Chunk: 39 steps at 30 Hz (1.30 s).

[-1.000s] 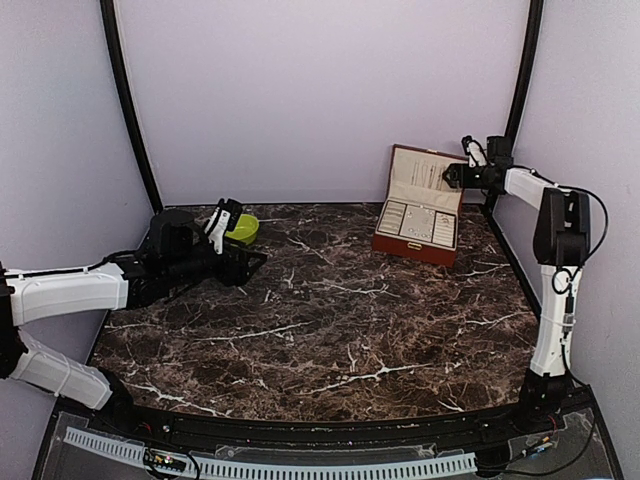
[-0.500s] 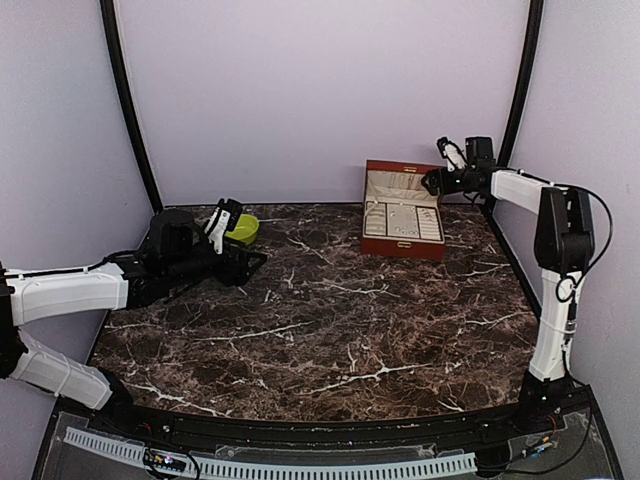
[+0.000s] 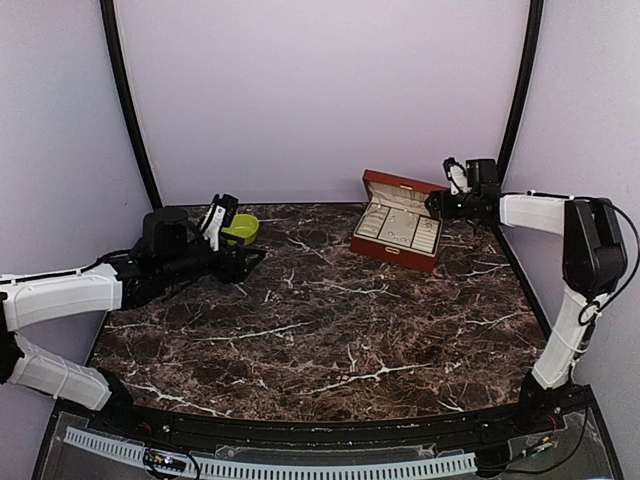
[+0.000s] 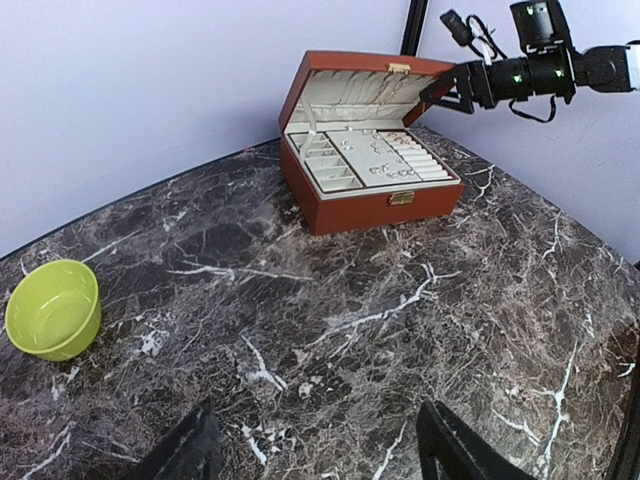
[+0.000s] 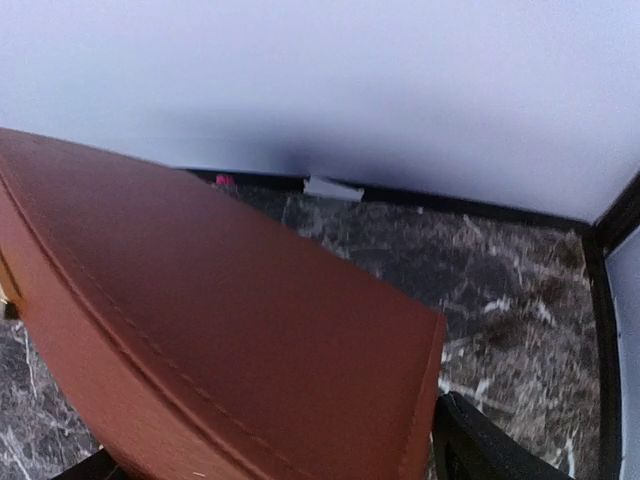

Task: Organize the mixed jewelry
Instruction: Close the box lid on the jewelry box, then press the box lid onto the jewelry box.

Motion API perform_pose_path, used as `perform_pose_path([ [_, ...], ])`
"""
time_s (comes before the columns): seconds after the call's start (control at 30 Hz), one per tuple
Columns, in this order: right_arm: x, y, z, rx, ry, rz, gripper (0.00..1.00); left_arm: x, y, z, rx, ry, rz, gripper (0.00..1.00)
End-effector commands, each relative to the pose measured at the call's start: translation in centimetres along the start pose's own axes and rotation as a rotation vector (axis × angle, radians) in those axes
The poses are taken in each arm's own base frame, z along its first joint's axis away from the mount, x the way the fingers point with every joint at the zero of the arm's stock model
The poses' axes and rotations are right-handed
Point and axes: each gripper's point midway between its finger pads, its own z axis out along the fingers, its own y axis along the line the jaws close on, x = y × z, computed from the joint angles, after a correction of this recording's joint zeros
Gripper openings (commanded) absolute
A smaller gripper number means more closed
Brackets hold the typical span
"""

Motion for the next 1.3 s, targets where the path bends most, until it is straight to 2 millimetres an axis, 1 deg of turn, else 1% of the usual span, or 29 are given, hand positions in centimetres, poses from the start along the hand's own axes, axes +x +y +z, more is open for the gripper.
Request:
perform_pose_path([
  [0.0, 7.7, 1.0, -0.9, 0.031, 0.223, 0.086, 0.83, -2.8, -0.6, -1.4, 0.026, -0.075, -0.008, 0.70],
  [0.1, 9.2, 1.0, -1.9, 0.122, 0.277, -0.005, 0.83, -3.1, -0.7, -1.7, 0.027, -0.087, -0.007, 0.70],
  [0.23, 10.1, 1.8, -3.4, 0.183, 0.304, -0.085, 0.84, -3.5, -0.7, -2.1, 0.027, -0.102, -0.004, 0.70],
  [0.3, 10.5, 2.1, -4.2, 0.184, 0.324, -0.090, 0.85, -3.6, -0.8, -2.3, 0.027, -0.108, -0.003, 0.70],
  [0.5, 13.2, 3.8, -6.3, 0.131, 0.445, -0.063, 0.85, -3.9, -0.9, -2.7, 0.030, -0.120, -0.004, 0.70],
  [0.53, 13.5, 4.0, -6.7, 0.118, 0.460, -0.054, 0.86, -4.0, -0.9, -2.7, 0.031, -0.122, -0.004, 0.70],
  [0.6, 13.4, 4.5, -7.4, 0.097, 0.462, -0.030, 0.85, -4.0, -0.9, -2.7, 0.033, -0.124, -0.005, 0.70],
  [0.7, 11.5, 5.1, -8.4, 0.070, 0.410, 0.002, 0.85, -4.2, -1.0, -2.9, 0.036, -0.130, -0.007, 0.70],
  [0.83, 7.4, 6.0, -9.2, 0.030, 0.304, 0.047, 0.82, -4.3, -1.0, -3.1, 0.031, -0.136, -0.013, 0.70],
  [0.9, 5.7, 6.3, -9.3, 0.021, 0.271, 0.065, 0.80, -4.5, -0.8, -3.2, 0.023, -0.141, -0.017, 0.70],
  [1.0, 3.8, 6.4, -9.1, 0.025, 0.240, 0.099, 0.76, -4.5, -0.4, -3.2, 0.011, -0.136, -0.036, 0.72],
  [1.03, 2.9, 6.6, -8.9, 0.020, 0.225, 0.111, 0.75, -4.5, 0.2, -3.2, 0.002, -0.133, -0.053, 0.73],
  [1.07, 2.5, 6.7, -8.7, 0.020, 0.223, 0.120, 0.75, -4.5, 0.3, -3.2, 0.006, -0.131, -0.064, 0.73],
  [1.1, 2.0, 6.8, -8.4, 0.019, 0.219, 0.131, 0.75, -4.7, 1.1, -3.4, -0.007, -0.135, -0.088, 0.73],
  [1.13, 1.7, 6.9, -8.0, 0.017, 0.216, 0.139, 0.75, -4.8, 1.3, -3.4, 0.001, -0.137, -0.099, 0.73],
  [1.17, 1.4, 7.1, -7.6, 0.012, 0.215, 0.146, 0.76, -4.9, 2.3, -3.6, -0.017, -0.142, -0.125, 0.74],
  [1.2, 1.0, 7.2, -7.2, 0.010, 0.213, 0.153, 0.76, -5.0, 2.5, -3.6, -0.010, -0.140, -0.138, 0.74],
  [1.23, 0.9, 7.2, -6.6, 0.013, 0.222, 0.155, 0.76, -5.1, 3.8, -3.8, -0.034, -0.143, -0.168, 0.74],
  [1.27, 0.7, 7.2, -6.1, 0.019, 0.227, 0.156, 0.76, -5.1, 4.3, -3.8, -0.033, -0.135, -0.184, 0.74],
])
